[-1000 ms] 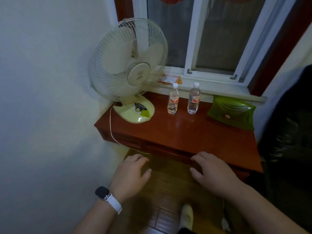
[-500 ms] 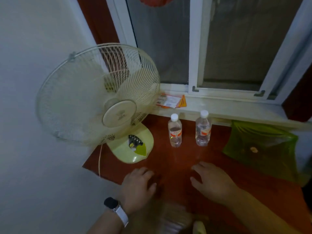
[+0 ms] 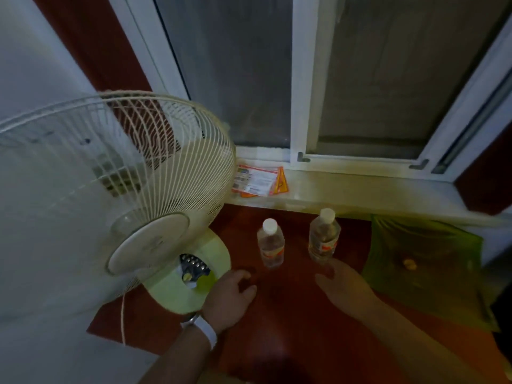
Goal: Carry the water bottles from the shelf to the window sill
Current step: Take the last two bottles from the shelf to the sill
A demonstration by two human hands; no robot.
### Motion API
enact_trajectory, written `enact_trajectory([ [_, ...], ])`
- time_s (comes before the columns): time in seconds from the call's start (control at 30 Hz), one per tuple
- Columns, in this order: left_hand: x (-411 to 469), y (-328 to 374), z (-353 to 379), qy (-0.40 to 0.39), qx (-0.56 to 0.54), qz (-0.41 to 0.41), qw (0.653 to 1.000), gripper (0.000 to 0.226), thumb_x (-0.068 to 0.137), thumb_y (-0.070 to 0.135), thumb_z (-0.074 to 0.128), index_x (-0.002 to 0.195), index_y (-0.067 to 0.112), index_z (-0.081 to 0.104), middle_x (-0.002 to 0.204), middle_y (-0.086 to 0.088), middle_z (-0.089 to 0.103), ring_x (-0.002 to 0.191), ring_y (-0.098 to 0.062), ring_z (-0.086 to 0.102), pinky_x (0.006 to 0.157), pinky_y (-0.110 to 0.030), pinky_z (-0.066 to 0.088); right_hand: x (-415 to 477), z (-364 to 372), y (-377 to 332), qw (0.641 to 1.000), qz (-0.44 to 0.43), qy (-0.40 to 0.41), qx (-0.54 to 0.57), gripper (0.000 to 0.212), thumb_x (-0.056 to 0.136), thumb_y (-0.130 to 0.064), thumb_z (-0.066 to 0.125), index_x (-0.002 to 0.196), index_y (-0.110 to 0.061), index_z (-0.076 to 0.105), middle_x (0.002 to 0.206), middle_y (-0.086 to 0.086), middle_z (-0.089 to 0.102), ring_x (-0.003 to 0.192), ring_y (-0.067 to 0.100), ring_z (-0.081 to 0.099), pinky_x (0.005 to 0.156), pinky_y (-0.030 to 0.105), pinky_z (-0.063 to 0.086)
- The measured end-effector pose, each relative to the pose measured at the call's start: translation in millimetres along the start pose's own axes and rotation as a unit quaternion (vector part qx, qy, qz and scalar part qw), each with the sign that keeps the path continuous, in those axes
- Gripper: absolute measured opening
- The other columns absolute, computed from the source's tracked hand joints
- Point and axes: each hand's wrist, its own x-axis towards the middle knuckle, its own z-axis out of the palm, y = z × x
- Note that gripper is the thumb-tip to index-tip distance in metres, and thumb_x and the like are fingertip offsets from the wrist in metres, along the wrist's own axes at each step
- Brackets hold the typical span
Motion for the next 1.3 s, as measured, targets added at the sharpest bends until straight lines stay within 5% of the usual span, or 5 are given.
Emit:
enact_trajectory([
  [0.2,58,-3,17,-0.043,-0.215,-0.136,0.966,0.041,0.087,0.027,0.073,0.124,0.021,0.056,0.119,-0.003,0.065,0.104,-0.016,0.062,0.078,-0.025,0.044,29,10,-3,0.977,0.139,0.077,0.146,0.040,0.085,-0.032,0.067,0.118,-0.017,0.050,0.092,-0.005,0.064,0.072,0.013,0.065,0.059,0.029,0.047],
  [0.57,103,-2,59,-0.048,-0.354,-0.085,0.930,0.062,0.072,-0.002,0.082,0.128,0.010,0.059,0.118,-0.011,0.071,0.105,-0.022,0.070,0.081,-0.032,0.058,71,23,-5,0.928,0.156,0.196,0.277,0.075,0.071,-0.023,0.088,0.130,-0.008,0.045,0.124,0.013,0.063,0.112,0.028,0.062,0.094,0.051,0.052],
  [0.73,115,2,68,-0.053,-0.340,-0.066,0.936,0.054,0.073,-0.003,0.083,0.121,-0.009,0.059,0.115,-0.027,0.068,0.107,-0.039,0.067,0.079,-0.028,0.057,83,24,3,0.936,0.050,0.226,0.264,0.046,0.074,-0.014,0.085,0.103,-0.041,0.062,0.095,-0.011,0.073,0.089,0.006,0.070,0.069,0.022,0.056],
  [0.87,115,-8,69,-0.029,-0.370,-0.037,0.928,0.071,0.061,0.020,0.090,0.125,0.014,0.059,0.116,-0.018,0.069,0.110,-0.043,0.064,0.093,-0.060,0.053,83,29,5,0.936,0.073,0.219,0.266,0.061,0.071,-0.029,0.087,0.106,-0.061,0.050,0.103,-0.029,0.067,0.095,-0.006,0.065,0.068,0.013,0.052],
  [1.3,86,21,36,-0.023,-0.272,0.070,0.960,0.055,0.063,0.044,0.087,0.110,0.055,0.061,0.107,0.027,0.071,0.097,0.007,0.068,0.077,-0.007,0.049,52,31,8,0.934,0.107,0.211,0.268,0.046,0.072,-0.031,0.085,0.109,-0.025,0.058,0.100,-0.003,0.071,0.092,0.016,0.068,0.085,0.047,0.056],
])
